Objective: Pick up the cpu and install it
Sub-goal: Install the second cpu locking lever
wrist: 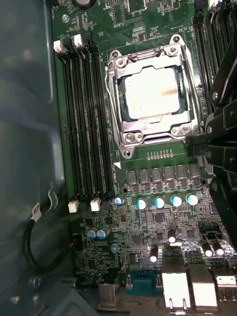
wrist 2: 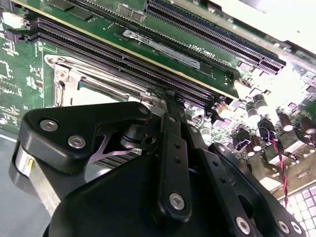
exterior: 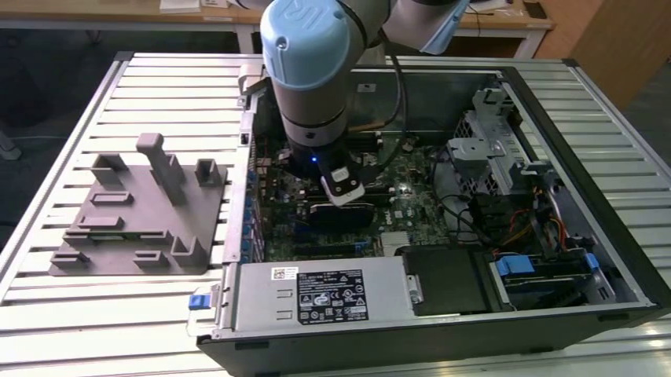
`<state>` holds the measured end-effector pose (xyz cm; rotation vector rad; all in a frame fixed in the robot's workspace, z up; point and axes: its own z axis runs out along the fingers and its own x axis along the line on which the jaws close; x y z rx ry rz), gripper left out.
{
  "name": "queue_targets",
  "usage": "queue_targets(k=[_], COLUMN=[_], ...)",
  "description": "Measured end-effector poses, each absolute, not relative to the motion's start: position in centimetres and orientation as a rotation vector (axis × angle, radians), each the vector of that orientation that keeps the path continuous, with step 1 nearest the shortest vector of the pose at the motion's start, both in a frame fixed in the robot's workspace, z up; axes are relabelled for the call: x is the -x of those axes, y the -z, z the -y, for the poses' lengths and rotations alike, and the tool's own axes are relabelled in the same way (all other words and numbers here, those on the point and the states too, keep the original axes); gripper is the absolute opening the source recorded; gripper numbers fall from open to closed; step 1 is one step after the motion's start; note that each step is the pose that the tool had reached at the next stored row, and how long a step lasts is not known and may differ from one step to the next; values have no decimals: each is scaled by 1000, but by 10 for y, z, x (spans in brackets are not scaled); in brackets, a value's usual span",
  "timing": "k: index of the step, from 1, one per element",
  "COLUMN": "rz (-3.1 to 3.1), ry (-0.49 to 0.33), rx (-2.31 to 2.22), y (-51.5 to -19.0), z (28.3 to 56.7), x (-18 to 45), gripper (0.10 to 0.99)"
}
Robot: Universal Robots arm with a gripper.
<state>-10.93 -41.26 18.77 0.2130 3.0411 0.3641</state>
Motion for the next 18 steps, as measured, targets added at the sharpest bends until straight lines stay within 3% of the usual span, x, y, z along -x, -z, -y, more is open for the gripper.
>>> queue_targets(k=[18], rz=[-3040], ry=[-349], rx=[-212], y=[-218], z=[413], x=[109], gripper=[106])
